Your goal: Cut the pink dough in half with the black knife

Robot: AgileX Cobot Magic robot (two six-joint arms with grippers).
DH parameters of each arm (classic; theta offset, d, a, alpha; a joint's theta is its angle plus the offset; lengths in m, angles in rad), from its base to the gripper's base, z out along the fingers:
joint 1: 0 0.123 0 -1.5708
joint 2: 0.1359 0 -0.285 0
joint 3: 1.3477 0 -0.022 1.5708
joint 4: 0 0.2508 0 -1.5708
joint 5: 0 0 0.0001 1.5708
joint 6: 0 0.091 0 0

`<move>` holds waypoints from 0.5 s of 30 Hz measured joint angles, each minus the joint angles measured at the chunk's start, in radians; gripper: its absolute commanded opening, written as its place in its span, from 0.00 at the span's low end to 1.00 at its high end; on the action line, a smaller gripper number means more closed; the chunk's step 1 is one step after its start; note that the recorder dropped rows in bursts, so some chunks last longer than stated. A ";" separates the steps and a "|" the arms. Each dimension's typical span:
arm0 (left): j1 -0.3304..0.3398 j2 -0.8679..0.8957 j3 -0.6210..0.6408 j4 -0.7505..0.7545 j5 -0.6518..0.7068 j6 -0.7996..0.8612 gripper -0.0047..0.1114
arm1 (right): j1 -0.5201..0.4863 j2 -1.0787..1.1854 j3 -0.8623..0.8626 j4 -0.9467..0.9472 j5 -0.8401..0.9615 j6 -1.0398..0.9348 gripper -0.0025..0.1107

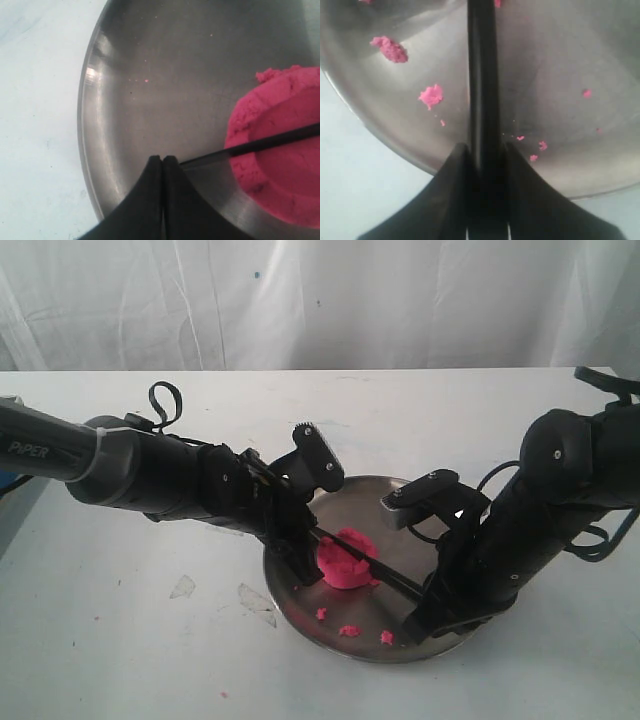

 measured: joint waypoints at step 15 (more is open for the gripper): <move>0.000 0.000 0.000 0.000 0.000 0.000 0.04 | 0.000 0.012 0.000 -0.001 -0.002 0.000 0.02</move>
